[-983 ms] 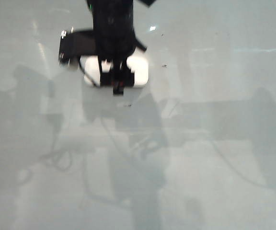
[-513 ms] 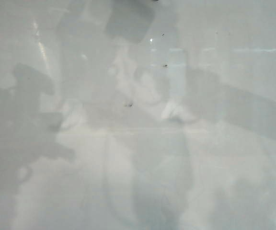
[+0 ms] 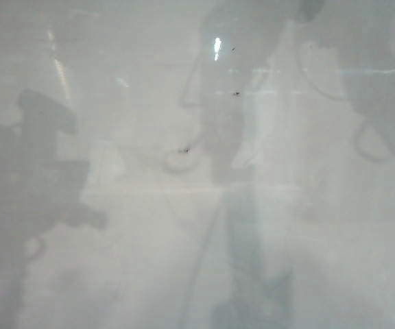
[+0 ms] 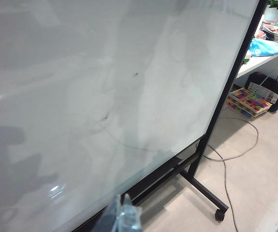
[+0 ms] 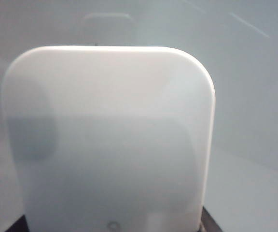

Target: Grab the whiteboard eraser that is attached to the surface of the whiteboard and use it to clean the writing on the whiteboard.

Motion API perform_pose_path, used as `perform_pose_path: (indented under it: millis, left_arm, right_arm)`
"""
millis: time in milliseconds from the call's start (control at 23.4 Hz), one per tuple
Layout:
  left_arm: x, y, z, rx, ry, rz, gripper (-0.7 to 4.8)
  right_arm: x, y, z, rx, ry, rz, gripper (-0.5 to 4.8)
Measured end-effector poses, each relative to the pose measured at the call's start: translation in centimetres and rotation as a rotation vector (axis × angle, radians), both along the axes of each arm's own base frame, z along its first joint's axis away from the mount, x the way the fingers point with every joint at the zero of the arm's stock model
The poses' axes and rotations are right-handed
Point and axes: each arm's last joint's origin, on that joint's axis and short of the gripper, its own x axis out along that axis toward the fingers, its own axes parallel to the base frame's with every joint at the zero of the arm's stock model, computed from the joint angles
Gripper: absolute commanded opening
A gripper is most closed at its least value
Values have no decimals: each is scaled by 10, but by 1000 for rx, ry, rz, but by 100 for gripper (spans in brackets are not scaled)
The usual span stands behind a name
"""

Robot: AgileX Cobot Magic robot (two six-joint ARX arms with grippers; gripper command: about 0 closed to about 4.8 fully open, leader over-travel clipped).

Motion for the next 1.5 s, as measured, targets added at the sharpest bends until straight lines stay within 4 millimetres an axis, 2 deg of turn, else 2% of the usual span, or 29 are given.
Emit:
perform_pose_path:
  millis: [85, 214, 385, 513, 684, 769, 1068, 1111, 1154, 1197, 1282, 1496]
  left_arm:
    - [0, 0, 0, 0, 0, -1, -2]
    - [0, 0, 0, 0, 0, -1, -2]
    - [0, 0, 0, 0, 0, 0, -2]
    - [0, 0, 0, 0, 0, -1, -2]
    - [0, 0, 0, 0, 0, -1, -2]
    - [0, 0, 0, 0, 1, -1, -2]
    - [0, 0, 0, 0, 0, -1, -2]
    - [0, 0, 0, 0, 0, -1, -2]
    - [0, 0, 0, 0, 0, -1, -2]
    - [0, 0, 0, 0, 0, -1, -2]
    - [0, 0, 0, 0, 0, -1, -2]
    - [0, 0, 0, 0, 0, -1, -2]
  right_arm:
    - [-3, -26, -11, 48, -60, -3, 198]
    - [5, -52, -36, 72, -72, -31, 198]
    - [27, -87, -72, 181, -64, -23, 198]
    - [46, -105, -91, 250, -72, -20, 198]
    - [77, -113, -108, 270, -92, 28, 198]
    - [86, -112, -112, 277, -111, 40, 198]
    - [98, -112, -118, 281, -145, 76, 204]
    - [99, -112, -119, 286, -147, 80, 223]
    - [99, -112, -119, 288, -148, 81, 277]
    - [99, -112, -119, 289, -147, 81, 374]
    - [100, -112, -120, 290, -143, 80, 439]
    - [101, -111, -123, 296, -117, 83, 456]
